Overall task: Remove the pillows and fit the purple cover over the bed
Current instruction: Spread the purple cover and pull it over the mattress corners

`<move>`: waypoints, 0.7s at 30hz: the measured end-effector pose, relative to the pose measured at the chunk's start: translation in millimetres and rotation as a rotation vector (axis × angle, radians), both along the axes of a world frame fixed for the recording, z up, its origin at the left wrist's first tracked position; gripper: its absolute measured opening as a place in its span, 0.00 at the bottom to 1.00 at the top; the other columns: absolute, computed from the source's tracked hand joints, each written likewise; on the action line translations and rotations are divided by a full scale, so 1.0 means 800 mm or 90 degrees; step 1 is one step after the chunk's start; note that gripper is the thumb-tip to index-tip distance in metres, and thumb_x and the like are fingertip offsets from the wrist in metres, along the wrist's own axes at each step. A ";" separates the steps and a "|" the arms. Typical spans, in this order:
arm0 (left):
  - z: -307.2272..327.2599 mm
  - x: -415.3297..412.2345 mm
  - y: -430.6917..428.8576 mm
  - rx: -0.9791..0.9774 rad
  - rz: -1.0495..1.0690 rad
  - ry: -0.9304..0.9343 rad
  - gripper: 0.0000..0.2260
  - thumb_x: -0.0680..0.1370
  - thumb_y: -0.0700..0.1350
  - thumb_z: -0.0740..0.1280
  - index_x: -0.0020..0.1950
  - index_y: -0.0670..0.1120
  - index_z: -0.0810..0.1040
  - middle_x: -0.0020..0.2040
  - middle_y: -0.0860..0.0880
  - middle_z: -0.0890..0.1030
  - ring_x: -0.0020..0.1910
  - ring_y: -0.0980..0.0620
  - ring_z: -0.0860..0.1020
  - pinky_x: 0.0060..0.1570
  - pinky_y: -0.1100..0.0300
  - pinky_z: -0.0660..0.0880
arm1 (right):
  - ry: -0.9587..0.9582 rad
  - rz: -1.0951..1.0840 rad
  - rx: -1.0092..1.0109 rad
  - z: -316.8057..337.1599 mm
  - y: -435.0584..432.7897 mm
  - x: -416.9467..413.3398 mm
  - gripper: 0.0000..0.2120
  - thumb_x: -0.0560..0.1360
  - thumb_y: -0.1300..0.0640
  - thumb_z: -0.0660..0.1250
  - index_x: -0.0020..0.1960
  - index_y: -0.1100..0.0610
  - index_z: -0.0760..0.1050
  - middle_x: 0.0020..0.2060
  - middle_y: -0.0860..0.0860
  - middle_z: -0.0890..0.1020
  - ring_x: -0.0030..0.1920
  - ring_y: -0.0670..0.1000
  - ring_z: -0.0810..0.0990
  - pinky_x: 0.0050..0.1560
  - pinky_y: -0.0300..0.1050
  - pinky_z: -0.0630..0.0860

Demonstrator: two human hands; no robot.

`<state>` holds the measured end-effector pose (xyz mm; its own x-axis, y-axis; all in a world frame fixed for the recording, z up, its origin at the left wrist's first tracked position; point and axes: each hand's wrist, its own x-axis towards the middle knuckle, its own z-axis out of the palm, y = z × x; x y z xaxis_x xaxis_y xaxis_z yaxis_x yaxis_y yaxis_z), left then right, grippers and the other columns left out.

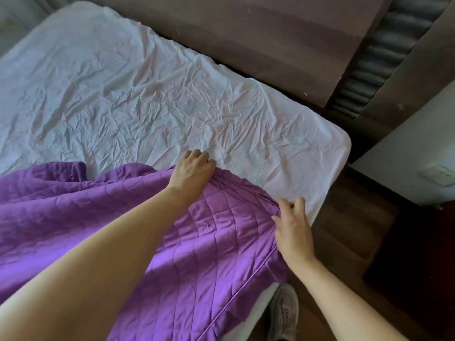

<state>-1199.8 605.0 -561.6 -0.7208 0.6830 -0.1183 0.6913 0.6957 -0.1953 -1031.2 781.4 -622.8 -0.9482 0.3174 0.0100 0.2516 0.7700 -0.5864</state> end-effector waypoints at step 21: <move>-0.038 -0.072 0.126 0.152 -0.018 0.023 0.11 0.70 0.34 0.68 0.50 0.44 0.80 0.45 0.45 0.80 0.46 0.42 0.75 0.49 0.49 0.71 | 0.069 0.018 0.247 -0.022 0.147 -0.068 0.18 0.68 0.72 0.68 0.56 0.62 0.74 0.47 0.59 0.72 0.40 0.56 0.74 0.30 0.47 0.77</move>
<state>-1257.6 705.9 -592.1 -0.7022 0.7080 0.0748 0.7063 0.7060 -0.0527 -1085.8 898.8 -640.0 -0.9434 0.2445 0.2243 0.1800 0.9450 -0.2730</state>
